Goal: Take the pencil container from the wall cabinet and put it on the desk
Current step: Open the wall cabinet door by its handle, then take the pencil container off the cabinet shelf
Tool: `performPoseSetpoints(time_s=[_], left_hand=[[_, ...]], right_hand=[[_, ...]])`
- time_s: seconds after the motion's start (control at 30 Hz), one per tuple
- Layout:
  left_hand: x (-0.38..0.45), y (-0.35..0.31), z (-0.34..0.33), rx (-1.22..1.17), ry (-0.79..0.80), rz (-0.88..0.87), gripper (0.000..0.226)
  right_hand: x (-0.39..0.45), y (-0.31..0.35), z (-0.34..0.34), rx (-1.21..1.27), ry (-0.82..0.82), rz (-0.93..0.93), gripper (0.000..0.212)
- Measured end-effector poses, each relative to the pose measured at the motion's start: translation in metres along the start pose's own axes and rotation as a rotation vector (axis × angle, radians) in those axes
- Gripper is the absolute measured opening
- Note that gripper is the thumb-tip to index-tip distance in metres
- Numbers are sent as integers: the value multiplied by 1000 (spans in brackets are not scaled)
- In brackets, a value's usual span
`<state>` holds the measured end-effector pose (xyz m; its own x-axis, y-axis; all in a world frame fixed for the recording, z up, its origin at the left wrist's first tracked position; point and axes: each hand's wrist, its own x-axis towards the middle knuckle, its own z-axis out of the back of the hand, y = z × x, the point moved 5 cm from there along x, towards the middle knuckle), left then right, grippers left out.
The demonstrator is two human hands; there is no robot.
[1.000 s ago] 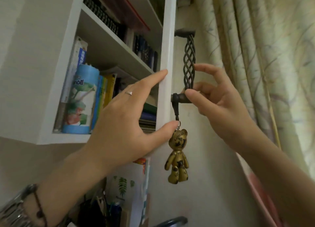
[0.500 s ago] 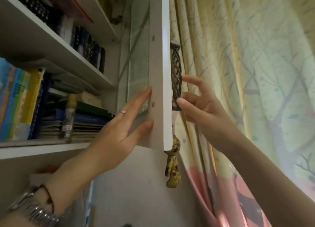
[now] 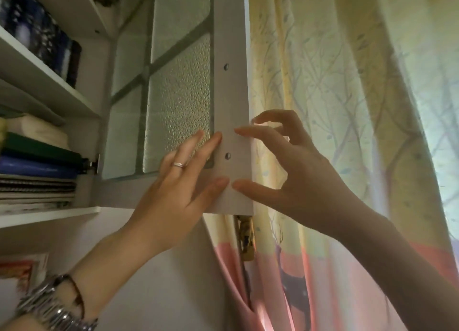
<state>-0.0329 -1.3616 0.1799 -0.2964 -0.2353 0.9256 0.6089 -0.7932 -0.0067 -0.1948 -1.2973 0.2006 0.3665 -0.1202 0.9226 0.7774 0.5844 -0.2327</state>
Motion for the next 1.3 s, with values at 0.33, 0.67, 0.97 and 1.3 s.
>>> performPoseSetpoints(time_s=[0.33,0.67,0.97,1.3], left_hand=[[24,8,-53,132,69,32,62],[53,15,-118,292,188,128,64],[81,35,-170,484,195,117,67],[95,49,-200,590,235,138,66]], right_hand=[[-14,-65,-15,-23,114,-219,64],[-21,-134,-47,64,124,-383,64],[-21,-194,-85,148,146,-495,62],[-25,-230,-115,205,125,-566,62]])
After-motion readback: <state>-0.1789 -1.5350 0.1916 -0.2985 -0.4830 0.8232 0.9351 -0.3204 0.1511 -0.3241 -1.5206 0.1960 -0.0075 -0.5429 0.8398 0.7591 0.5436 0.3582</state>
